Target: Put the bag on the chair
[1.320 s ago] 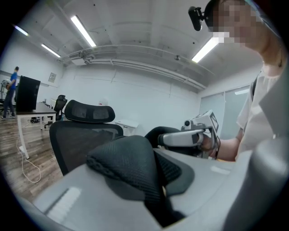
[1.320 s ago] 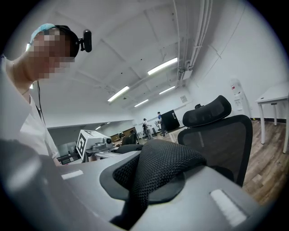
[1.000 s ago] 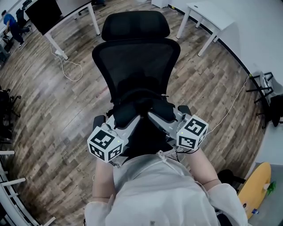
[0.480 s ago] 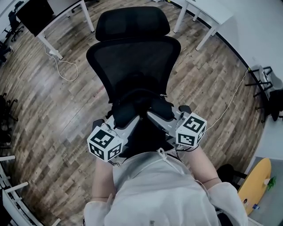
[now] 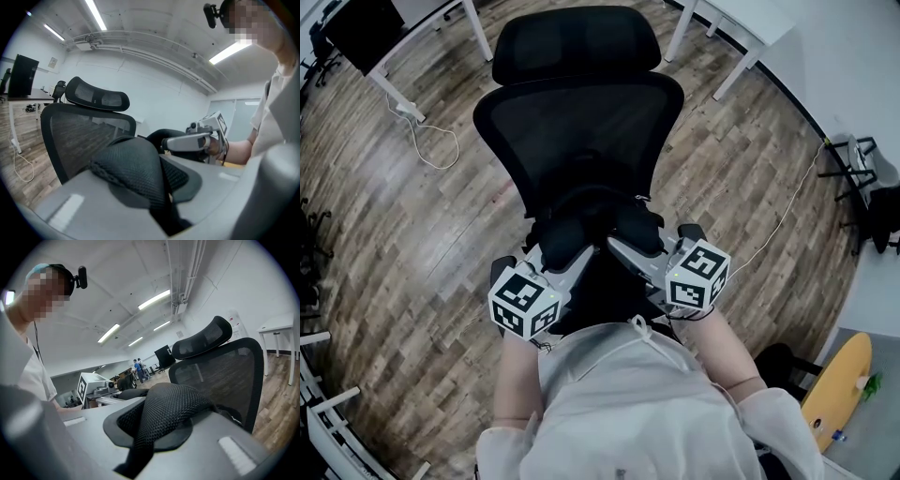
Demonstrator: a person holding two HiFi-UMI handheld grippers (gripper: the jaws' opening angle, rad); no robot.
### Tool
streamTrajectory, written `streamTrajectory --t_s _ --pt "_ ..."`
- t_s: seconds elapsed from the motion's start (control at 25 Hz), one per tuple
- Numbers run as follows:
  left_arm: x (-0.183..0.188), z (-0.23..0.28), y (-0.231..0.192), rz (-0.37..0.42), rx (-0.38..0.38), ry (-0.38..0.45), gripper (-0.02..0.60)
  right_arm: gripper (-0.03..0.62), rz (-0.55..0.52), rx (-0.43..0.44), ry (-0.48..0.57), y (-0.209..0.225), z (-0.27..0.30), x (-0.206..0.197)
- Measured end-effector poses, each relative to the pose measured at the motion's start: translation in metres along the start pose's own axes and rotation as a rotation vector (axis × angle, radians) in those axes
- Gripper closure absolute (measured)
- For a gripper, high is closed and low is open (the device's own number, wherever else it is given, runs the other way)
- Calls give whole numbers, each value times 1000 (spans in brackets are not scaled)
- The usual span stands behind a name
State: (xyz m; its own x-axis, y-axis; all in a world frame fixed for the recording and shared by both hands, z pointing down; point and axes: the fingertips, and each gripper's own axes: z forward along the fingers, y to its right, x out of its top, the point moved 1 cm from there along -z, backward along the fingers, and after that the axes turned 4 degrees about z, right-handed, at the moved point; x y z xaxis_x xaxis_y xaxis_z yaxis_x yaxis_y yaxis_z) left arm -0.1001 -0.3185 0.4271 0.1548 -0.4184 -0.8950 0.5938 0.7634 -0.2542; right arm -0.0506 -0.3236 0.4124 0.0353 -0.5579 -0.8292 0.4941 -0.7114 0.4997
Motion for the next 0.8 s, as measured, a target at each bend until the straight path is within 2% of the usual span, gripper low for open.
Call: streamTrajectory --t_s 0.28,0.8 --pt "-30 16 -16 -70 -10 -39 523 562 46 -3 -39 24 16 -20" --pt "-68 50 -38 -113 -24 -102 518 554 122 -75 -122 73 29 -64"
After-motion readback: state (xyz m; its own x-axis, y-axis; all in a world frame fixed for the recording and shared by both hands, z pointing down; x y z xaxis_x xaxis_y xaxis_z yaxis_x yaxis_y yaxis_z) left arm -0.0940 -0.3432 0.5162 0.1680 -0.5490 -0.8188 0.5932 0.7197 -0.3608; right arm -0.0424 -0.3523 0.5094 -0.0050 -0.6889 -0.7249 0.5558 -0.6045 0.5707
